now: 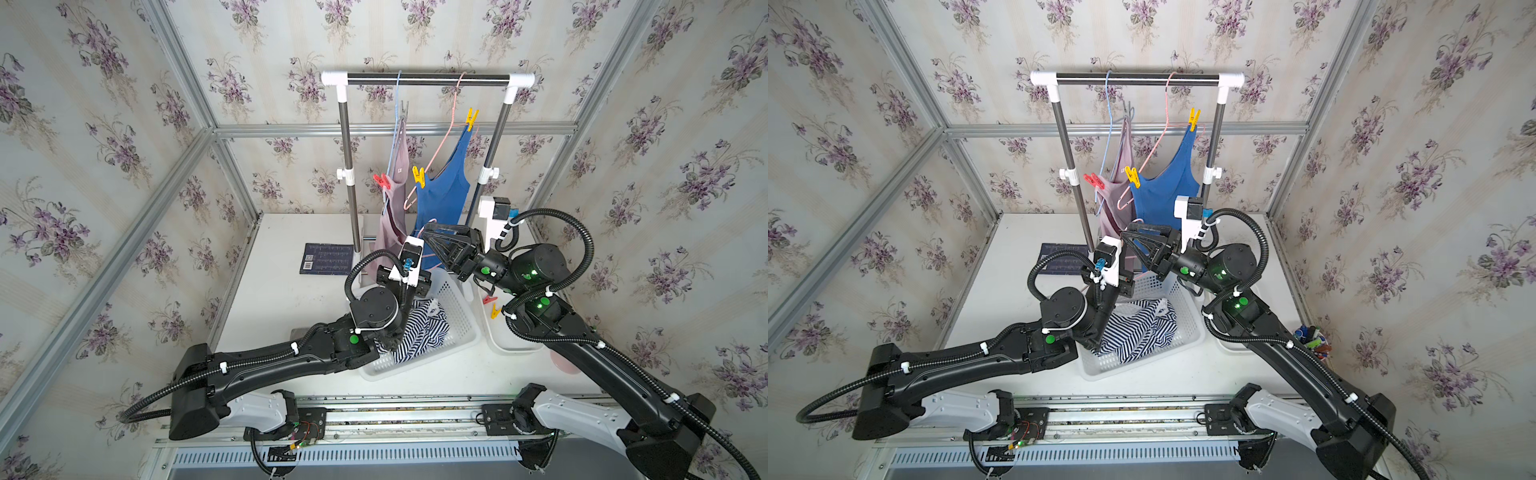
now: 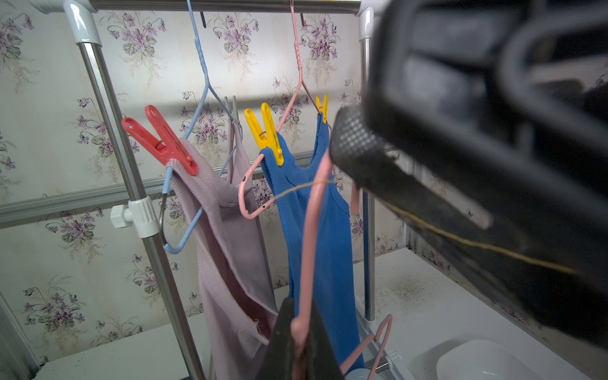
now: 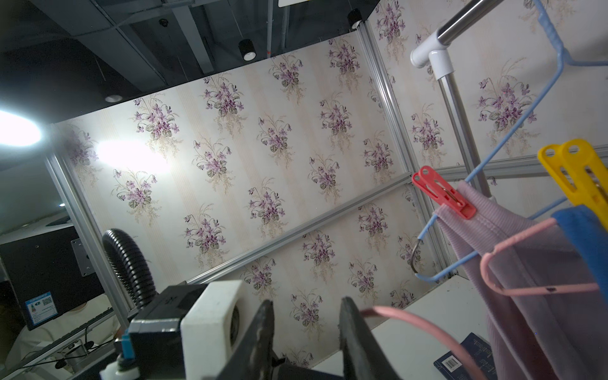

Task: Remove the clothespins securing tank tops to the hanger
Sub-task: Place the hanger on the clothesline.

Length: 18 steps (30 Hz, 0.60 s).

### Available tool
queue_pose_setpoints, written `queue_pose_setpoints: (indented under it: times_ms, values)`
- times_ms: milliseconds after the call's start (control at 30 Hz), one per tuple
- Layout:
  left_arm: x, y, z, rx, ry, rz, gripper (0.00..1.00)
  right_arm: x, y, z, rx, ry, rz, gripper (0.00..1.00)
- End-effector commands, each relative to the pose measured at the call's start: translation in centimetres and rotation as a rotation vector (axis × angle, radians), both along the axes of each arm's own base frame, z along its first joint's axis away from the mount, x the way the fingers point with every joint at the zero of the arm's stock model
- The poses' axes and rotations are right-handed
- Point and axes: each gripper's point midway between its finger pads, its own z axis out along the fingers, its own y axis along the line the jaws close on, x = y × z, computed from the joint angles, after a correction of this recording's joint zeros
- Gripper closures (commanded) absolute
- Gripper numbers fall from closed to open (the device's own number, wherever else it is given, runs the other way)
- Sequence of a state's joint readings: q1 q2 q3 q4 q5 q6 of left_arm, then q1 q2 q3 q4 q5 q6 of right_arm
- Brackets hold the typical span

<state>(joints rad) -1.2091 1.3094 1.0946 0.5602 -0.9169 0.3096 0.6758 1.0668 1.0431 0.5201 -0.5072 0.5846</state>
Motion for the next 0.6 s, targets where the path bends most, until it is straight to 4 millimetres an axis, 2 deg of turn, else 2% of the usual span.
queue_pose_setpoints:
  times_ms: [0,200,433,567]
  values:
    - [-0.2,0.7,1.6,-0.049,-0.037,0.01,1.0,0.4,0.1,-0.6,-0.001,0.047,-0.002,0.66]
    - [-0.4,0.8,1.8,-0.05,-0.044,0.001,1.0,1.0,0.2,-1.1,-0.01,0.06,-0.019,0.65]
    - [-0.4,0.2,1.1,-0.03,-0.036,-0.013,1.0,0.5,0.4,0.4,0.025,0.029,0.014,0.65]
    - [-0.4,0.1,1.0,-0.028,-0.033,-0.014,1.0,0.5,0.7,0.4,0.027,0.035,0.032,0.65]
